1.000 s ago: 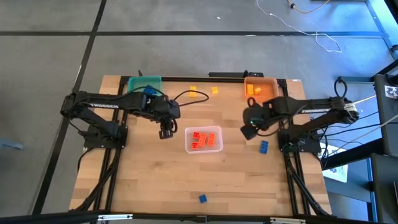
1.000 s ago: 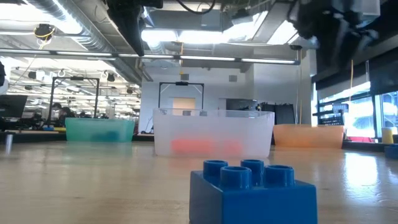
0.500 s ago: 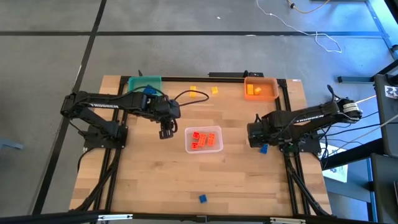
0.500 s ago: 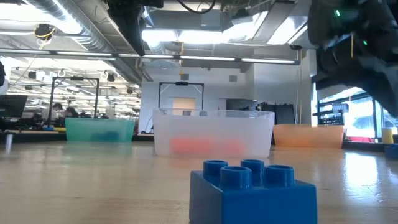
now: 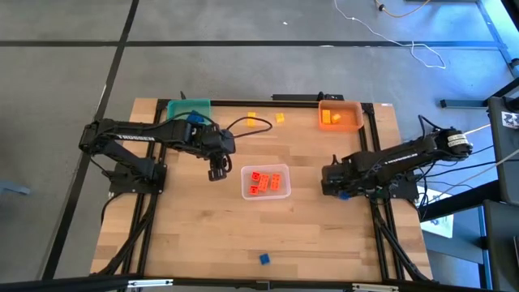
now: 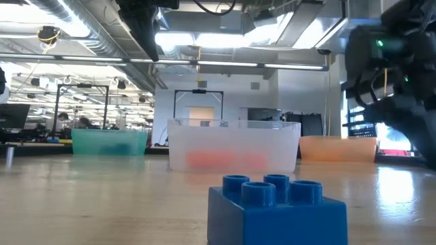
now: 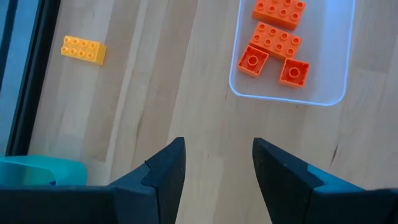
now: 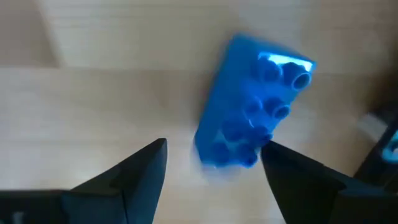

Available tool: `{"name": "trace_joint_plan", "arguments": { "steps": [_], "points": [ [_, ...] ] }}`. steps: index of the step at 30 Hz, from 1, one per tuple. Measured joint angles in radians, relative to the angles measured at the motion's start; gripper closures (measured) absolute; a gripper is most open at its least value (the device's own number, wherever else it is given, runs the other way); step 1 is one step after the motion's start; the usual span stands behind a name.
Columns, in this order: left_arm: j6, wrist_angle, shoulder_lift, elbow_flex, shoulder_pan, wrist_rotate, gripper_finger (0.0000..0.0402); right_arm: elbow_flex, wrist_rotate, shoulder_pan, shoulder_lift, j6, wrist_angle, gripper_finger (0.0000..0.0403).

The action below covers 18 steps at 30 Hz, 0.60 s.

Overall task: Sort & place blocks by color
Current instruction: Put the top blue game piece into the blue bin

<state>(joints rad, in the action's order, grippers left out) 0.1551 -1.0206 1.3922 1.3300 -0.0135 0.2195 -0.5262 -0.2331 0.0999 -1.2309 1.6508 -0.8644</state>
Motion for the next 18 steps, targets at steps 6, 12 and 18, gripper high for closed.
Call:
{"name": "trace_joint_plan", "arguments": {
  "steps": [6,12,18],
  "points": [
    [0.000,0.000,0.000,0.000,0.000,0.000,0.0224,0.037,0.024,0.000,-0.002,-0.001,0.012,0.0139],
    [0.000,0.001,0.000,0.000,0.000,0.000,0.0224,0.058,0.033,-0.001,0.000,-0.009,0.024,0.0139],
    [-0.005,0.002,0.000,0.000,0.000,0.000,0.0224,0.046,0.055,0.000,-0.003,-0.174,0.031,0.0139]
  ]
}}
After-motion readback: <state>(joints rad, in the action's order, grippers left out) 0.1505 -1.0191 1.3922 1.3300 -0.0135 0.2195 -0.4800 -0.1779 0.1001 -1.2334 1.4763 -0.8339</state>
